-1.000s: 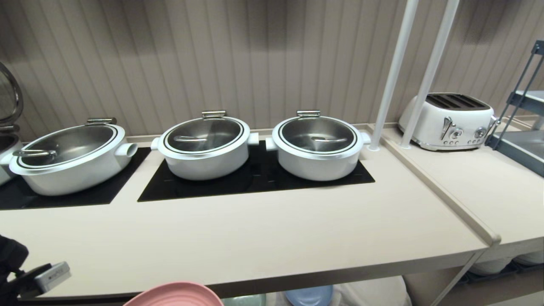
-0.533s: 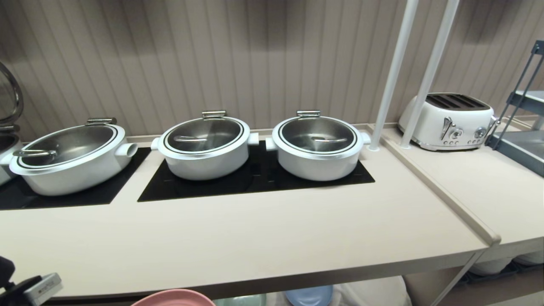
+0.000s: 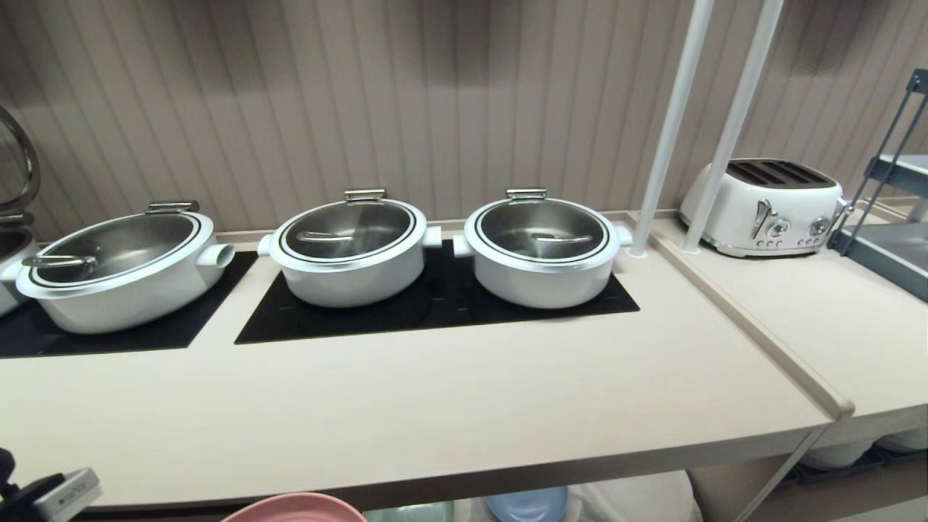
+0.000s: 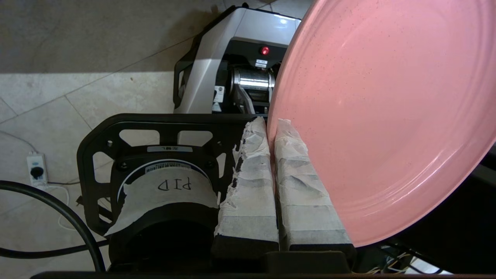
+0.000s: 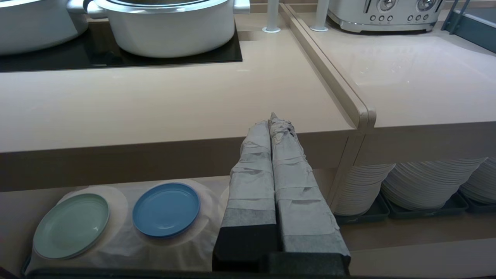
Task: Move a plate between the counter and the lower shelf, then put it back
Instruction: Put the plate in the cupboard
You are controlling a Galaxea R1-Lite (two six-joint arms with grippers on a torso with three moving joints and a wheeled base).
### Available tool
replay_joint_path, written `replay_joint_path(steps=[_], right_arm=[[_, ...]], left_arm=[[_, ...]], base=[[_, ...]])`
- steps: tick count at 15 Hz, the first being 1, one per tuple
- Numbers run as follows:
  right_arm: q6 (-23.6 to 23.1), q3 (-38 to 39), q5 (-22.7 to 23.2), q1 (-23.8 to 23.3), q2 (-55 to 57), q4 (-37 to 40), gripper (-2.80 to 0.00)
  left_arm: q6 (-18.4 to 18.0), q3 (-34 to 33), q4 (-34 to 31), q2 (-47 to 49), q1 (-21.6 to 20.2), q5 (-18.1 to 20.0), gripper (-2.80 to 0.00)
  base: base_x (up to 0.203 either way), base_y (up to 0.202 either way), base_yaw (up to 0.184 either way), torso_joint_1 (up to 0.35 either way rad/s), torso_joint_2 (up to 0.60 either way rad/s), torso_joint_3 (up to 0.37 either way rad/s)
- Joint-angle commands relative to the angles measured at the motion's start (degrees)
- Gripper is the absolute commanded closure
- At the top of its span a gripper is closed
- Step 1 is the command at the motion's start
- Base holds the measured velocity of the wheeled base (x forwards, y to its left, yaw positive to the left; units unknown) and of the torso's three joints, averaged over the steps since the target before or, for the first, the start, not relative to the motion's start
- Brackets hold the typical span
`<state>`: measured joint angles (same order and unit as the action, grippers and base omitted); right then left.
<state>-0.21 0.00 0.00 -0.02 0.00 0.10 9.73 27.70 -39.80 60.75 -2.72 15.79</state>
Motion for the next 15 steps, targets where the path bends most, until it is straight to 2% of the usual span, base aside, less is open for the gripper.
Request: replay_joint_path(steps=[1, 15], right_arm=[[-0.06, 0.00, -0.08, 0.02, 0.00, -0.01, 0.00], [-0.06, 0.00, -0.02, 0.02, 0.00, -0.01, 0.00]], left_arm=[[-0.06, -0.35, -0.35, -1.06, 0.53, 0.12, 0.00], [-0.42, -1.05, -0.61, -2.13, 0.61, 0.12, 0.00]], base=[[0.000, 0.000, 0.000, 0.000, 0.00, 0.000], [0.000, 0.000, 0.000, 0.000, 0.00, 0.000]])
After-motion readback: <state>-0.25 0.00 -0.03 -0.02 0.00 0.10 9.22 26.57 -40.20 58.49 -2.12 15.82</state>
